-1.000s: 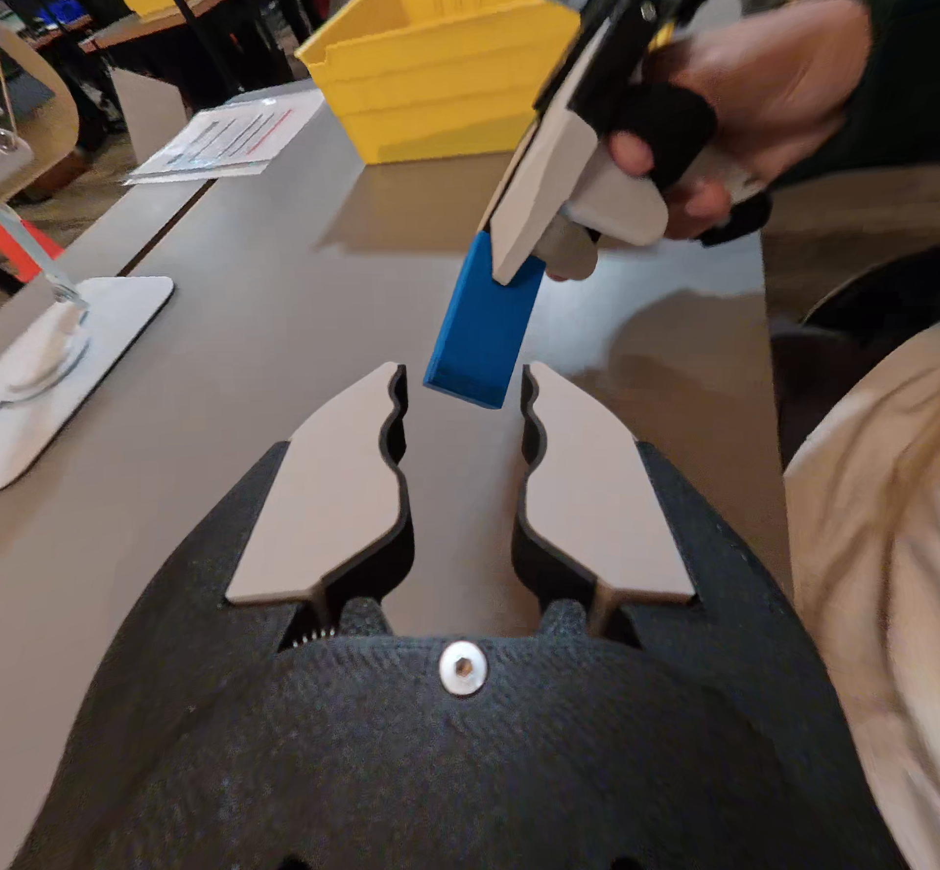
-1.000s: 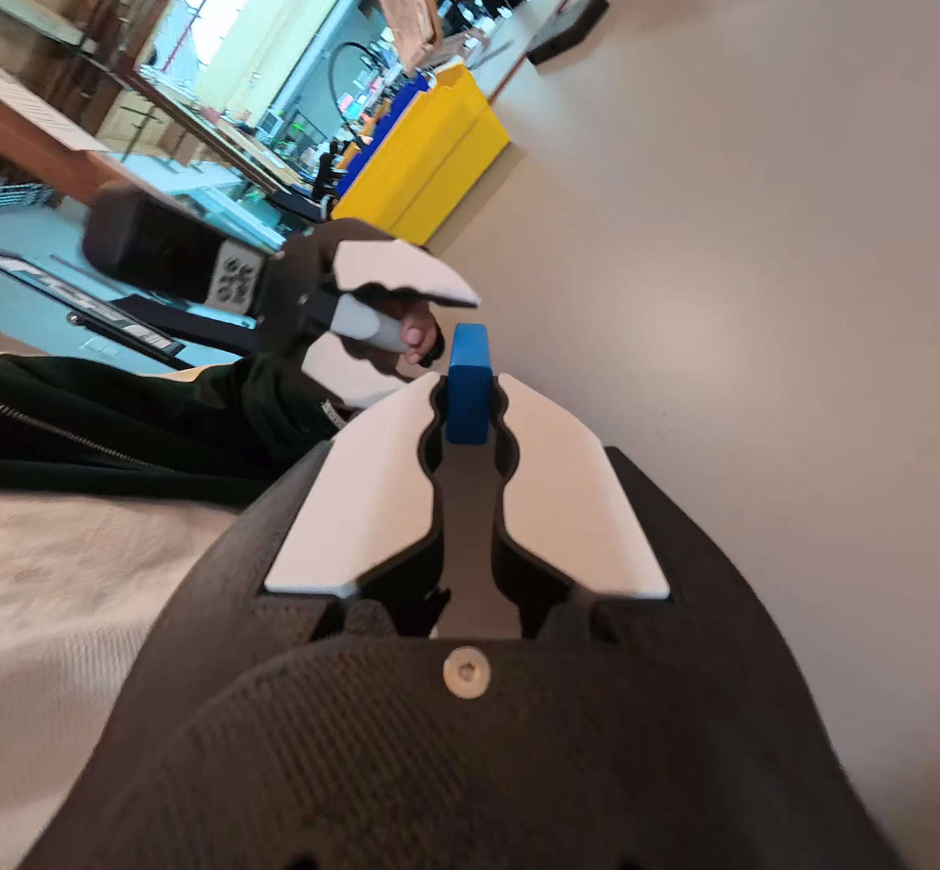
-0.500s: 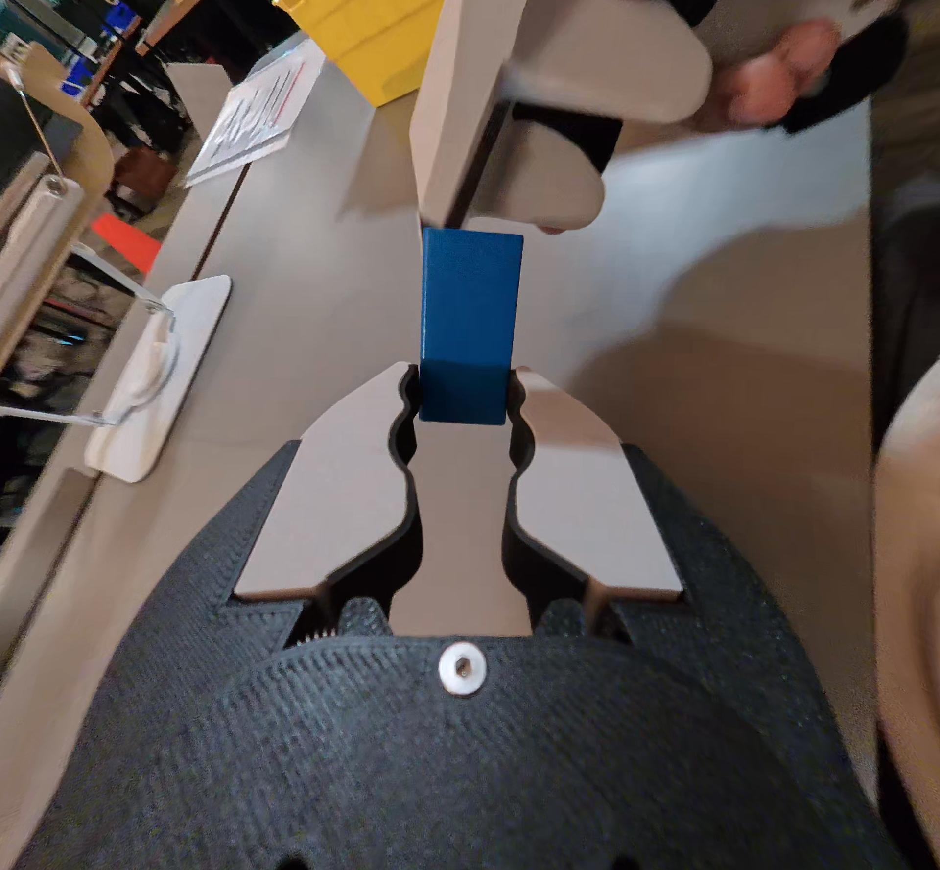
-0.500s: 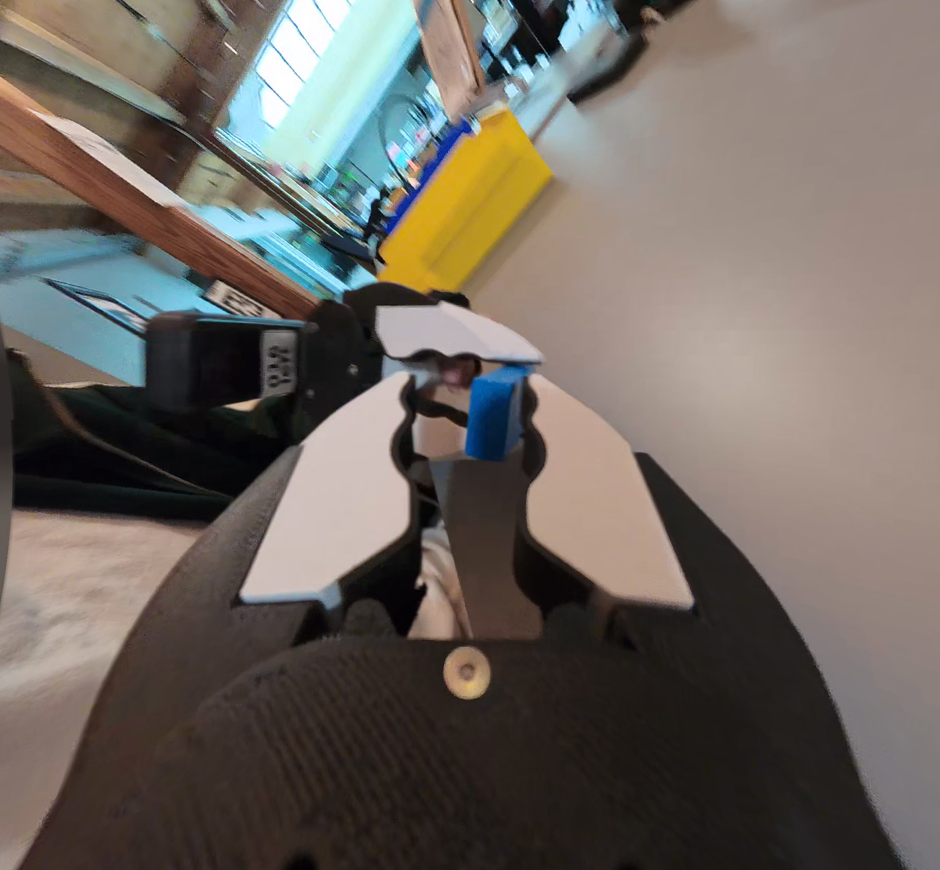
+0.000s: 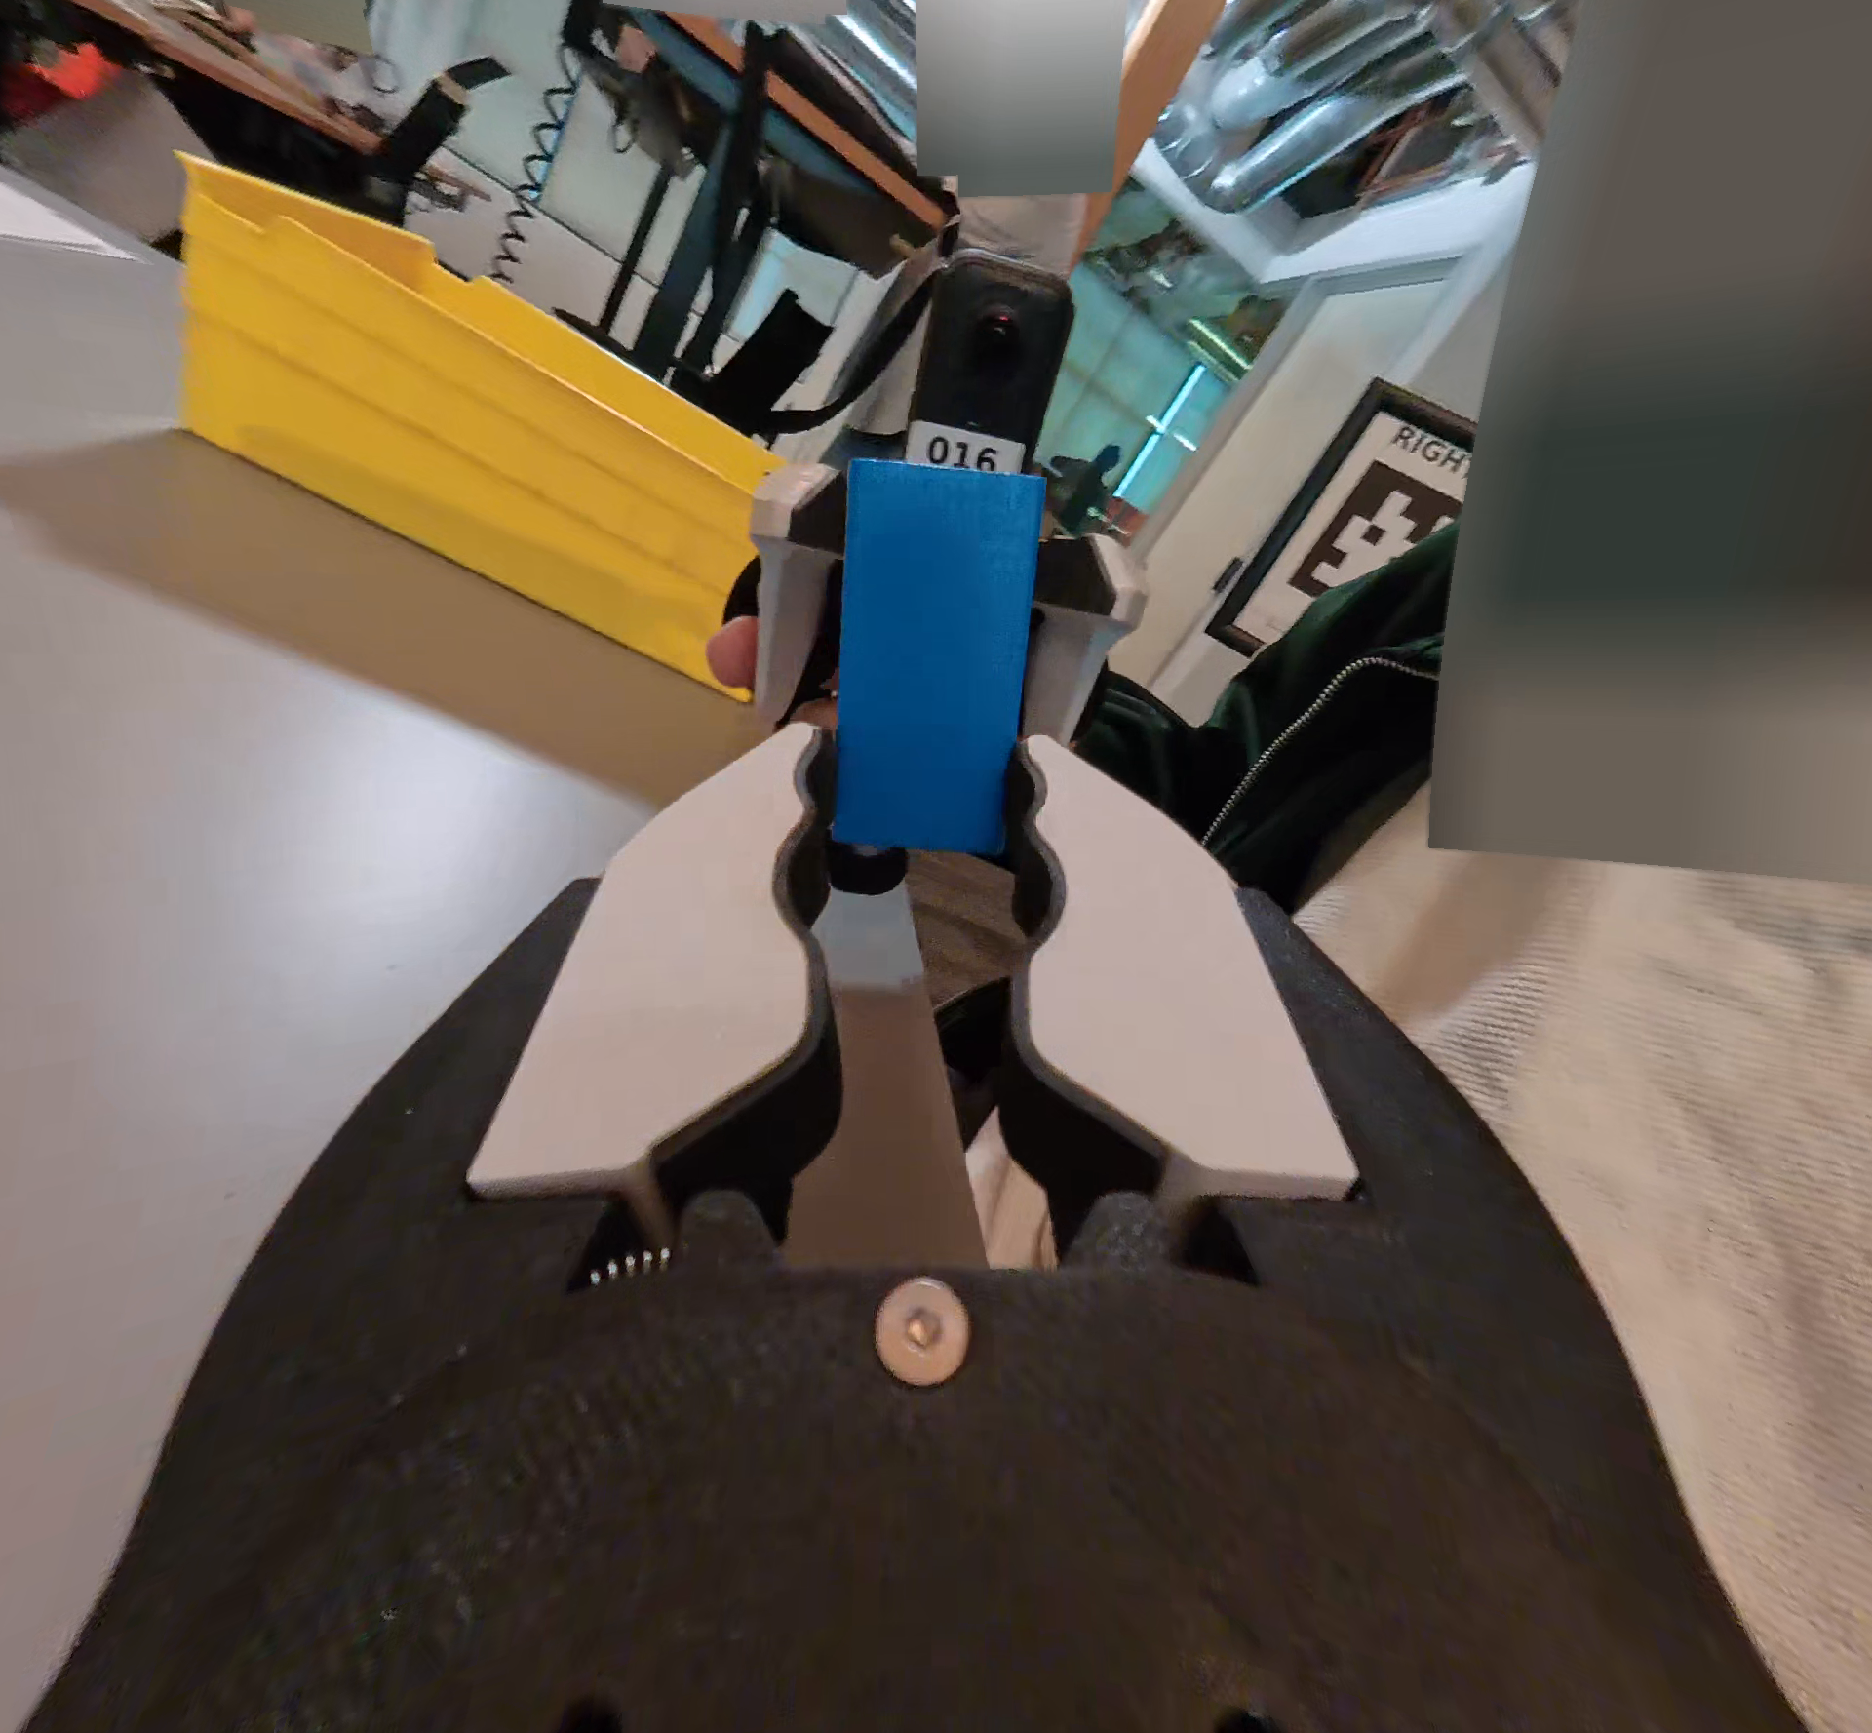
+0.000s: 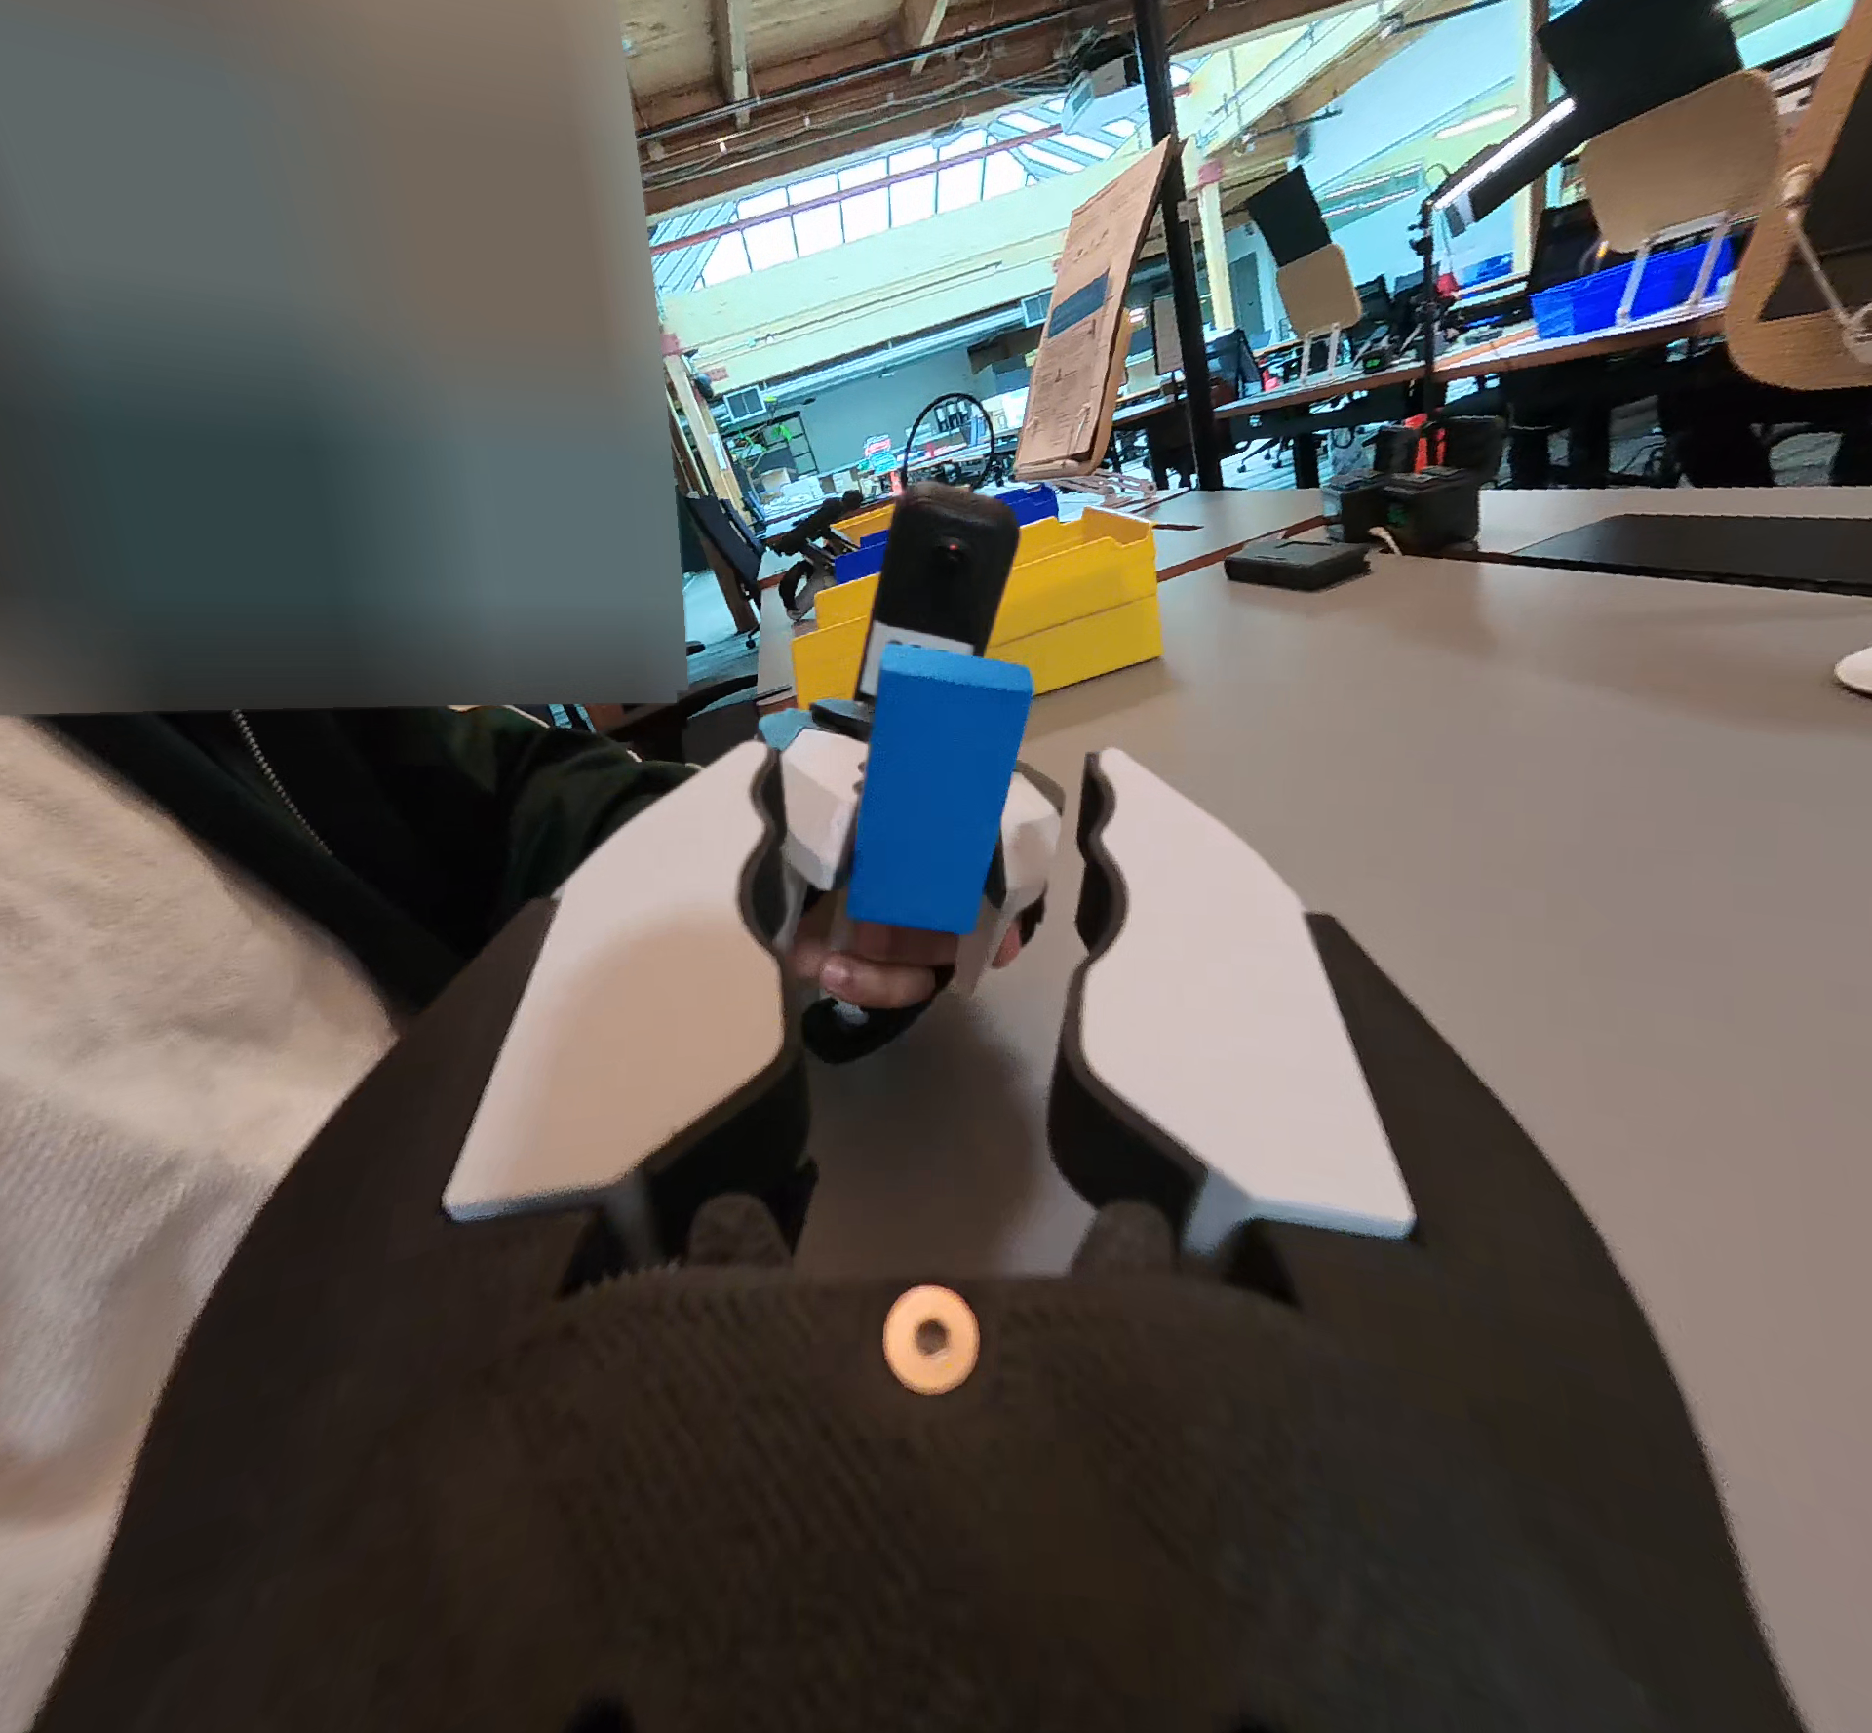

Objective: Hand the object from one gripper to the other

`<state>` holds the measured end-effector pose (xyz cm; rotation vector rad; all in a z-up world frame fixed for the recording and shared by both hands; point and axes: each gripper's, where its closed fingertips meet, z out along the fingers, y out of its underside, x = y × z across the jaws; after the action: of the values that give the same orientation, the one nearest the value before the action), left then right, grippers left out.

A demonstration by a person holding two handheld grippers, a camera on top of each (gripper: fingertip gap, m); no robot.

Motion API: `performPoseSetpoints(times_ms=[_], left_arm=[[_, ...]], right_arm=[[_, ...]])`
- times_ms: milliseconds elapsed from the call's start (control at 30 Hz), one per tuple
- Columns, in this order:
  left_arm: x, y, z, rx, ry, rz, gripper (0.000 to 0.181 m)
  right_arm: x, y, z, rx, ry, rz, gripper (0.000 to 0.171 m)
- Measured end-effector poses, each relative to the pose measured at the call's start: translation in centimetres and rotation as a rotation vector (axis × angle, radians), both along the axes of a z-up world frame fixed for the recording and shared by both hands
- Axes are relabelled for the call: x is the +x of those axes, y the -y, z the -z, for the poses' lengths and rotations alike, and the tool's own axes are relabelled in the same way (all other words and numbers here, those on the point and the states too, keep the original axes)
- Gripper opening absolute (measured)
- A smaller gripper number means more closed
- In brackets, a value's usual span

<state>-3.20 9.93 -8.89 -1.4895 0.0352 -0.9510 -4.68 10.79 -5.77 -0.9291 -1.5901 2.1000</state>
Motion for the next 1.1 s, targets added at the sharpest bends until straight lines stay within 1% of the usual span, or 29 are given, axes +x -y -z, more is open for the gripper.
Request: performPoseSetpoints(times_ms=[133,233,400,500,567,667,800,900,1000,1100], left_arm=[[1.3,-0.1,0.5,-0.008,-0.019,0.047,0.032],[2.1,-0.2,0.7,-0.016,-0.025,0.071,0.032],[2.1,-0.3,1.0,-0.032,-0.036,0.06,0.034],[1.6,-0.6,1.6,-0.064,-0.038,0.032,0.049],[1.3,-0.5,1.6,-0.08,-0.044,0.028,0.048],[0.5,-0.2,1.5,-0.11,-0.036,0.018,0.043],[-0.4,0.1,1.5,-0.152,0.016,0.024,0.031],[-0.7,0.1,1.6,-0.165,0.057,0.032,0.031],[-1.0,0.2,1.5,-0.169,0.095,0.033,0.029],[-1.1,0.1,1.9,-0.206,0.1,0.033,0.027]], right_arm=[[0.4,0.7,0.0,0.002,0.003,-0.037,0.048],[0.6,1.3,0.3,0.031,0.016,-0.062,0.033],[0.7,1.2,0.4,0.045,0.046,-0.064,0.032],[0.6,0.9,0.4,0.085,0.037,-0.031,0.033],[0.4,0.2,0.6,0.162,0.035,0.039,0.033],[-0.1,-0.6,1.8,0.389,0.041,0.141,0.032],[-0.3,0.2,4.3,0.659,0.047,0.171,0.033],[-0.2,0.9,4.3,0.704,0.01,0.176,0.033],[-0.4,0.1,4.3,0.699,0.026,0.199,0.033],[-0.6,-0.4,5.3,0.779,0.053,0.217,0.033]])
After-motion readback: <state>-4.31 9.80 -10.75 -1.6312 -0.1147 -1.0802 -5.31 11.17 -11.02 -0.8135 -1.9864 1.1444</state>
